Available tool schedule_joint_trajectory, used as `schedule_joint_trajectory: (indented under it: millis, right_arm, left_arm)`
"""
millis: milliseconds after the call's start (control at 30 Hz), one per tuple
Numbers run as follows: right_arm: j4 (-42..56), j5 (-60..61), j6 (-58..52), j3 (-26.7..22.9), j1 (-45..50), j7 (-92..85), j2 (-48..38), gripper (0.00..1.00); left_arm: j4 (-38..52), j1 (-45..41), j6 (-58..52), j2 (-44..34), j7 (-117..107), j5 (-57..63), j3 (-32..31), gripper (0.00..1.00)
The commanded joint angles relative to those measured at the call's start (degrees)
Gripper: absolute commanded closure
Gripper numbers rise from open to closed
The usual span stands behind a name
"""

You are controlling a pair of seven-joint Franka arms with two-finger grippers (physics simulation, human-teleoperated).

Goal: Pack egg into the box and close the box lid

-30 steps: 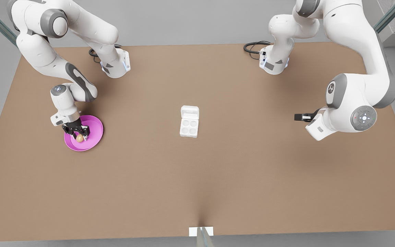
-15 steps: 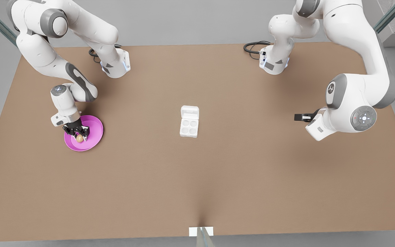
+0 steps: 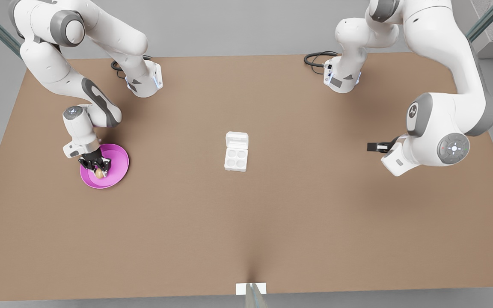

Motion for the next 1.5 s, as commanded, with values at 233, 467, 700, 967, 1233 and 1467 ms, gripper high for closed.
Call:
schedule_joint_trajectory:
  millis: [233,467,700,967,1233,1467]
  right_arm:
    - [4.9,0.1,-10.2,2.0,-0.1,1.0,-5.5,0.45]
    - [15.5,3.0,-44.7,9.9,9.7,22.4,-20.0,0.46]
    - [28.5,21.3,-64.8,28.6,20.0,38.9,-19.4,0.48]
    - [37.8,15.3,-62.7,38.2,25.4,47.3,-5.5,0.48]
    - [43.1,6.0,-57.0,37.8,31.9,54.1,6.1,0.48]
    - [39.5,-0.7,-57.9,37.7,33.2,54.0,7.4,0.48]
  left_arm:
    - [0.1,0.0,-0.2,-0.1,0.0,0.1,0.0,0.00]
    - [0.3,0.0,-0.2,0.0,0.1,0.5,0.0,0.00]
    - [0.2,0.0,-0.1,0.2,0.1,0.5,0.8,0.00]
    - [0.2,0.0,0.2,0.8,0.0,0.5,1.0,0.00]
    - [0.2,0.0,0.0,1.0,0.1,0.4,1.0,0.00]
    - [0.2,0.0,-0.2,1.0,0.0,0.5,1.0,0.00]
